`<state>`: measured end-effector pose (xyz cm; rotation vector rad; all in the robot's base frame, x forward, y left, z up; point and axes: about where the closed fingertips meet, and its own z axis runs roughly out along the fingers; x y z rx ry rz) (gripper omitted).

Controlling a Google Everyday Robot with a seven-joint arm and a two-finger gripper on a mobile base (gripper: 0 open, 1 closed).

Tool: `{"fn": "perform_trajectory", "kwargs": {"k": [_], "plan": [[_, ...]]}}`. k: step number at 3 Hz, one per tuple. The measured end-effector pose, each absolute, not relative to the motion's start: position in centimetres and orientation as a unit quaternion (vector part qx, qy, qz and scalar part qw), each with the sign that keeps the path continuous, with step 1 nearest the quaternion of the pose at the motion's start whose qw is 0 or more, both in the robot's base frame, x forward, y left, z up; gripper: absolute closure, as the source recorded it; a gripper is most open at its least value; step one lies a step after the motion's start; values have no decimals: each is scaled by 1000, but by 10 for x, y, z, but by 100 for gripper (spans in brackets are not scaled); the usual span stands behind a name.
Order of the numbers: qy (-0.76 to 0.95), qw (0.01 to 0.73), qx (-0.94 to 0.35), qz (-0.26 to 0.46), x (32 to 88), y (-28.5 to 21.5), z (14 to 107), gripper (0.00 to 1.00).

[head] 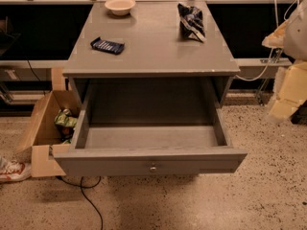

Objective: Close top drawer

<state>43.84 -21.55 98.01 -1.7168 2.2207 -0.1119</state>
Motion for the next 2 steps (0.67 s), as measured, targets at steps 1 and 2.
{"fn": "perform_trajectory", "kwargs": {"k": [1,2], "plan": [[779,166,-603,-39,439,-215,979,0],[795,155,-586,-27,438,-217,951,0]]}}
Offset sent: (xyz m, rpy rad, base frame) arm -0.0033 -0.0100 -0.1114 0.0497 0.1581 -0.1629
